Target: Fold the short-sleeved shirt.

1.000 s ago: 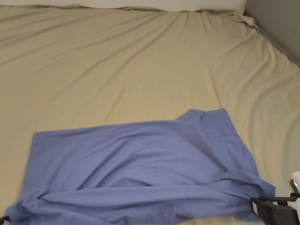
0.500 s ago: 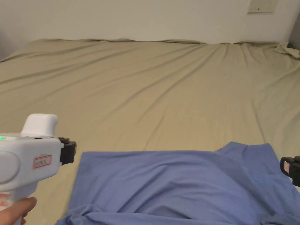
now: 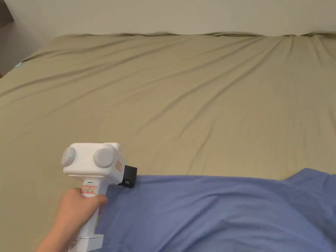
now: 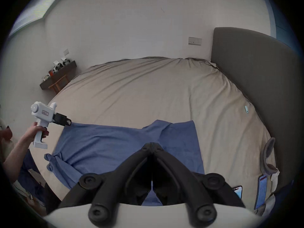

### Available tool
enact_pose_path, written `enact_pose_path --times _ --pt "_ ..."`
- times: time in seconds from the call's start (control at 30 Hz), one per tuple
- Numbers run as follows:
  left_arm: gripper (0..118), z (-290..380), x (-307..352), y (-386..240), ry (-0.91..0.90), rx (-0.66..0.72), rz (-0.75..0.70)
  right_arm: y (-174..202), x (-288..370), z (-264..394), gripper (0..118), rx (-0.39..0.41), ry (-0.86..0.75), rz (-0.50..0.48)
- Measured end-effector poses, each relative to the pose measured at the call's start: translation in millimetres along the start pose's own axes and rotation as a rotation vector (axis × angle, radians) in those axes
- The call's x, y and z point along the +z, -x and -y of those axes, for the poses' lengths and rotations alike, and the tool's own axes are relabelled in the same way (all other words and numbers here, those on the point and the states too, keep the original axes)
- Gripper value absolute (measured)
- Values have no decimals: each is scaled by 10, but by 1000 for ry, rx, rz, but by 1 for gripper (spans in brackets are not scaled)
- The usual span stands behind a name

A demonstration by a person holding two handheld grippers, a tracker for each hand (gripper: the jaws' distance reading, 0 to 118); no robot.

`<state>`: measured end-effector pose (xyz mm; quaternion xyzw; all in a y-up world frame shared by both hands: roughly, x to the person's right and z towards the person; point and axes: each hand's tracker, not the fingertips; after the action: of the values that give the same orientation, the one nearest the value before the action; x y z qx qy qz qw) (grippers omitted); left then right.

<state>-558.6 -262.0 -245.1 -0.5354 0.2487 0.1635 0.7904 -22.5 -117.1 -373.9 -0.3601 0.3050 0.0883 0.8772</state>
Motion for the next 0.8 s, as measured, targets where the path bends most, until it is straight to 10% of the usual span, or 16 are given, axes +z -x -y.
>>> enact_pose_path --times 0.1,0.2,0.47,0.5,0.57,0.6,0.8 --pt "80 94 150 -58 -87 -55 -8 -5 -98 22 2 -1 17 0" --pt "6 151 220 -109 -84 -94 42 -6 -180 52 2 0 34 3" --pt "6 242 846 -252 -178 -139 48 -192 -231 -47 2 -32 45 -6" --pt "6 253 969 -267 -203 -139 48 -275 -254 -116 18 -56 48 -17" --pt "6 299 1166 -297 -246 -144 61 -456 -386 -246 102 -110 111 -34" --pt "6 337 1285 -304 -265 -146 73 -548 -506 -300 116 -114 153 -34" --pt "6 454 1428 -343 -271 -142 90 -961 -1278 -441 116 -108 284 78"
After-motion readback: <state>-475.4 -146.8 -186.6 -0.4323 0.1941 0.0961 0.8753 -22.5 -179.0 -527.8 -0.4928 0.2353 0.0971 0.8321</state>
